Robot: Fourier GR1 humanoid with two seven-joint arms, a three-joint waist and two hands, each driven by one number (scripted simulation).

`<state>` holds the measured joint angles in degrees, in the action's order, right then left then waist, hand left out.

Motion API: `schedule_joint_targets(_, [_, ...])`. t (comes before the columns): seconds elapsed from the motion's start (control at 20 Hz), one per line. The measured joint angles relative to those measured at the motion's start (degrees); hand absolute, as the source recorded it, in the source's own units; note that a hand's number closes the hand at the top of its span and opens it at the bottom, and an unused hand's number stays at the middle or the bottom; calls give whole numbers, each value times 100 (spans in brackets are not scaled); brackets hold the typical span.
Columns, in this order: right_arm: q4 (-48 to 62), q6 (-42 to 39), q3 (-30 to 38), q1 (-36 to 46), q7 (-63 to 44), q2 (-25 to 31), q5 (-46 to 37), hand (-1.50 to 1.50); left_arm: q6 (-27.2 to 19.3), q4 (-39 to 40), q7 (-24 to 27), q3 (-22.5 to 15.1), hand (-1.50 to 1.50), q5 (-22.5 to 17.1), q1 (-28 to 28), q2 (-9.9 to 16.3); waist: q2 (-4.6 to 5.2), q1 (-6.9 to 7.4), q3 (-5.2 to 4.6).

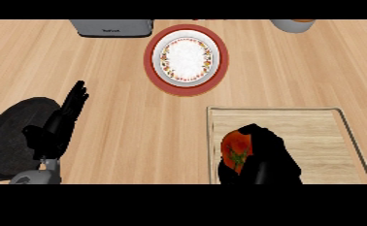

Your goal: Pick the tomato from the tray and place it in the plate

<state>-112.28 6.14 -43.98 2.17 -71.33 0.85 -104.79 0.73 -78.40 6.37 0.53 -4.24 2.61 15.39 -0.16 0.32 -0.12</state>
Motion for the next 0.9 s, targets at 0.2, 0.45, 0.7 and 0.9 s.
schedule_joint_targets(0.2, [140,-277,158,724,-8,0,212,150,50,37,79,-22,0,23,-12,-19,19,61,1])
schedule_joint_targets(0.45, [666,-471,632,1699,26,-3,834,150,45,238,148,-47,0,75,135,-96,49,127,2])
schedule_joint_targets(0.7, [1524,-431,1238,2581,137,-13,1634,150,35,134,17,-109,0,98,191,-150,61,211,8])
schedule_joint_targets(0.9, [2362,-244,1687,3314,261,-20,2234,150,109,172,30,-92,0,91,260,-113,78,265,9])
